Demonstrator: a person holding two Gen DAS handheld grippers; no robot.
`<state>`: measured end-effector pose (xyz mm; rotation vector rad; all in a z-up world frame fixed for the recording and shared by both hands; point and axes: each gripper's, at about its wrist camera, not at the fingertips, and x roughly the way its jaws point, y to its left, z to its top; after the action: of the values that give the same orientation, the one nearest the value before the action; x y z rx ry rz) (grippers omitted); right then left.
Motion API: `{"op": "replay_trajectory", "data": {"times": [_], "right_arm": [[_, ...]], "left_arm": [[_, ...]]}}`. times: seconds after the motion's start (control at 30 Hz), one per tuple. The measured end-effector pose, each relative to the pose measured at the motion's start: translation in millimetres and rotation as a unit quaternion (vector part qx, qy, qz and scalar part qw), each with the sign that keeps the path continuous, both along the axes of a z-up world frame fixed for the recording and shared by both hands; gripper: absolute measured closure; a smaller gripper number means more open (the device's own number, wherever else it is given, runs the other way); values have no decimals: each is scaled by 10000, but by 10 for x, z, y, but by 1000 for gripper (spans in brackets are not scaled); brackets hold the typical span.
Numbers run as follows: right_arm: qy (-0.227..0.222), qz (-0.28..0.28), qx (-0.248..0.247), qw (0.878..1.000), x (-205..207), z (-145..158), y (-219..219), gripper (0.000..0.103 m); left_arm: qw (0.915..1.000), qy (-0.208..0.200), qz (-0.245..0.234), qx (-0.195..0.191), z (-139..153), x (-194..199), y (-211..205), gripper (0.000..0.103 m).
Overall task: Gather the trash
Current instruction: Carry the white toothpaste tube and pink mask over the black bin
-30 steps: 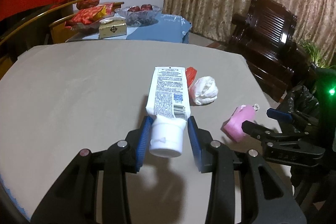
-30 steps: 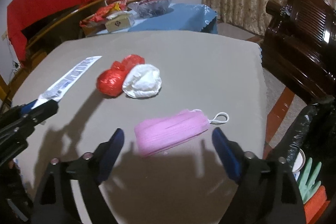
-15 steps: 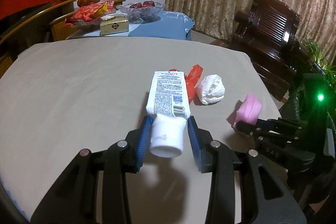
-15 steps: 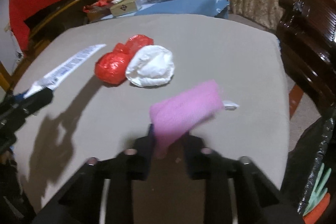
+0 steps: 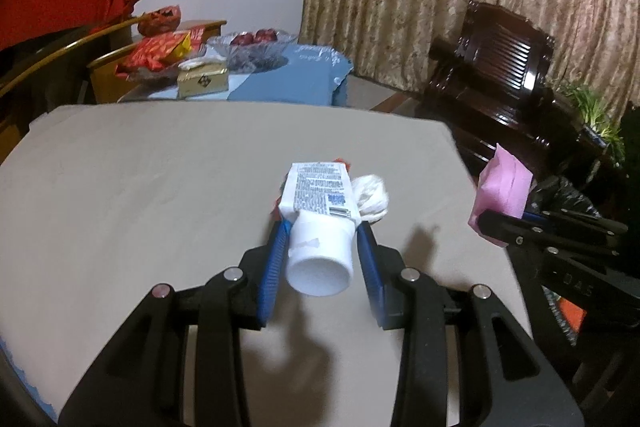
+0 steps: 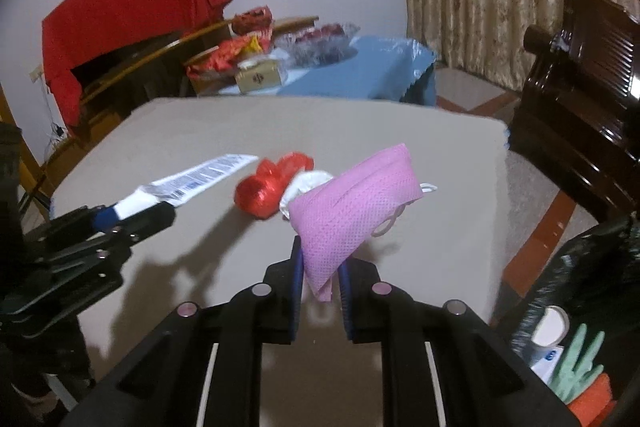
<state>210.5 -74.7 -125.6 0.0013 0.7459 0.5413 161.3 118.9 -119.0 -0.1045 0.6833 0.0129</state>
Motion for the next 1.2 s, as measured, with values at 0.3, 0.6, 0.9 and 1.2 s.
{"op": "replay_trajectory", "data": {"times": [0.3, 0.6, 0.9, 1.2], "right_arm": [[-319, -100, 110, 9994, -303, 380, -291, 87], [-155, -159, 77, 9997, -402, 253, -402, 87], [-171, -248, 114, 9995, -460, 256, -511, 87], [14, -264, 106, 9996, -447, 116, -528, 87]], "left_arm": [[9990, -330, -278, -126, 315, -160, -289, 68], [9987, -172, -431, -229, 156, -257, -433, 69], [9978, -347, -486, -274, 181, -333, -439, 71], [9979, -169, -534, -312, 13, -285, -458, 71]]}}
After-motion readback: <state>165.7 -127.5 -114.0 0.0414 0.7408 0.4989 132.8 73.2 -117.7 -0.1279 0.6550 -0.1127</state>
